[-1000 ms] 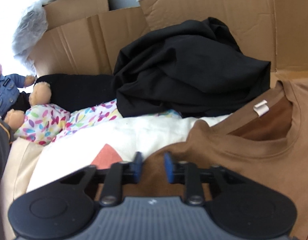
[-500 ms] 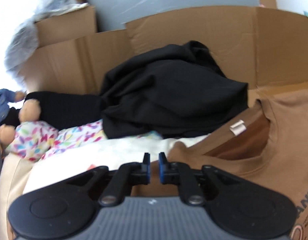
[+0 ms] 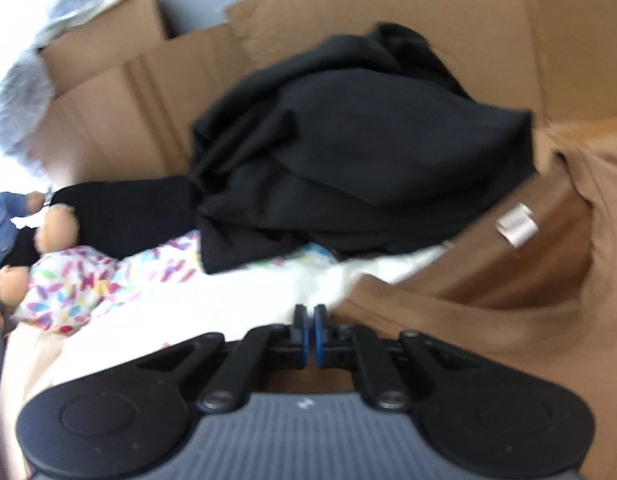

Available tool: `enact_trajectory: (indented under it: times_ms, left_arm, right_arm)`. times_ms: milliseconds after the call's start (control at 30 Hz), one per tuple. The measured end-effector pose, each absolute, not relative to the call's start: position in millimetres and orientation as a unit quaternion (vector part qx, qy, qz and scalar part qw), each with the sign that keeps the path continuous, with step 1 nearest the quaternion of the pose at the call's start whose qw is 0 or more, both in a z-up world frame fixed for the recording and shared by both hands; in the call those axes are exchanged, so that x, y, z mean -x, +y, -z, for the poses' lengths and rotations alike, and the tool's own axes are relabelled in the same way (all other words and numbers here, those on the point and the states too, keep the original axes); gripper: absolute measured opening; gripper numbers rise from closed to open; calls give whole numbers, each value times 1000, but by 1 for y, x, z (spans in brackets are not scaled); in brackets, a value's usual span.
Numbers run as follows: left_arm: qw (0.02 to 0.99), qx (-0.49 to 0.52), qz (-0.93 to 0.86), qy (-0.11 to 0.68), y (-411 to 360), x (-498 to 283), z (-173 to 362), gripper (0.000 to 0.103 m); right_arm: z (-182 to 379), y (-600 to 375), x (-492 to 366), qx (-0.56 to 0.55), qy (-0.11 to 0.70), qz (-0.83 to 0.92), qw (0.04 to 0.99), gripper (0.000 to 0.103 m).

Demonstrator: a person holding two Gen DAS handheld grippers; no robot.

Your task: Fold clothes

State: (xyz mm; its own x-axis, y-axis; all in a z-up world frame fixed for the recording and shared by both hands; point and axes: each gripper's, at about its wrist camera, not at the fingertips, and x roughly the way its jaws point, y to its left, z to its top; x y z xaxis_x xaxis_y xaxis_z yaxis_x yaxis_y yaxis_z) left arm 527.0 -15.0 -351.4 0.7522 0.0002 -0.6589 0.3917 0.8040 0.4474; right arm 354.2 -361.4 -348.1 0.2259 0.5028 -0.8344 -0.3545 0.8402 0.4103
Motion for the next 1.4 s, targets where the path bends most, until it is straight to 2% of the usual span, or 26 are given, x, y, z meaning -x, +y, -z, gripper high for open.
enact_trajectory:
  times_ms: [100, 400, 567, 800, 867, 1067, 1400]
  left_arm:
    - [893, -277, 111, 337, -7, -530, 350, 6]
    - [903, -247, 125, 328, 1, -509, 334, 18]
    - [902, -229, 128, 343, 3, -490, 322, 45]
    - [900, -209, 129, 361, 6, -470, 313, 62]
    - [898, -196, 134, 371, 9, -458, 306, 69]
    - [888, -173, 146, 400, 10, -420, 278, 72]
    - [895, -152, 164, 387, 23, -348, 219, 79]
  right_arm:
    - [347, -362, -354, -68, 557, -276, 780, 48]
    - [343, -362, -352, -67, 555, -274, 783, 49]
    - [339, -360, -351, -60, 552, -278, 784, 52]
    - [335, -361, -345, -72, 548, -268, 789, 58]
    - [333, -361, -341, -74, 546, -266, 791, 63]
    - [301, -361, -328, -61, 533, -270, 800, 68]
    - [238, -384, -310, -69, 497, -249, 829, 76]
